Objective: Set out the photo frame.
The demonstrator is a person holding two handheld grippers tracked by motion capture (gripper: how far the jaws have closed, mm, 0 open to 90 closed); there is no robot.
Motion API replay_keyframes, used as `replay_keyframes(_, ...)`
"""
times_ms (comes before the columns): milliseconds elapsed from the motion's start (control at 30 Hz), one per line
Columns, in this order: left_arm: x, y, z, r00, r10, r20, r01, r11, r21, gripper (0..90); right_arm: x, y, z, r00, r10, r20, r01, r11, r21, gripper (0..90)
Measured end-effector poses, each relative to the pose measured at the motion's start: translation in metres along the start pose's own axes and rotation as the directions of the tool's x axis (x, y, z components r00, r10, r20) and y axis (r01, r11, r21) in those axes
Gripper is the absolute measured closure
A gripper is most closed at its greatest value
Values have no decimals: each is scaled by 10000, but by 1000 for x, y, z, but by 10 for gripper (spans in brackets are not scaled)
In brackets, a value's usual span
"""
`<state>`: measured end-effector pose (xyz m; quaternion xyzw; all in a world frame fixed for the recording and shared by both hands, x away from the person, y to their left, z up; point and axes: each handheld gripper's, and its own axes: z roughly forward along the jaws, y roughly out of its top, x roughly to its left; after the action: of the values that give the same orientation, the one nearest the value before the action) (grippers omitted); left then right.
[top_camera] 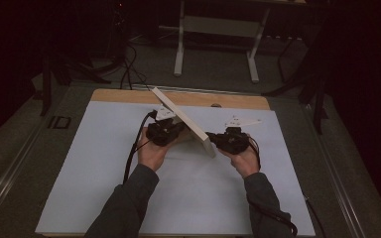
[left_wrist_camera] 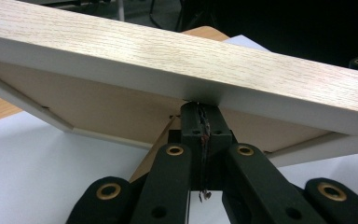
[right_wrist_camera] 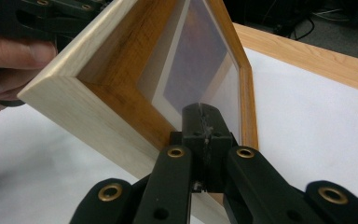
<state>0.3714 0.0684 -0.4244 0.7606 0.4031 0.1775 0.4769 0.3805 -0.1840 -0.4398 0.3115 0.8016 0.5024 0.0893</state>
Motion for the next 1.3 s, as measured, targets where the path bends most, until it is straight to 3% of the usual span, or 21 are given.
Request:
replay_keyframes(567,7,0,0,9994,-5,341,6,10000,-25,900,15,2,0,9980,-452,-446,450,9990,-55,899)
replay_keyframes(1300,-1,0,-5,9915,932,905,-919,9956,-187,900,35,8,9,9912,-903,-971,906,9959,-10,900)
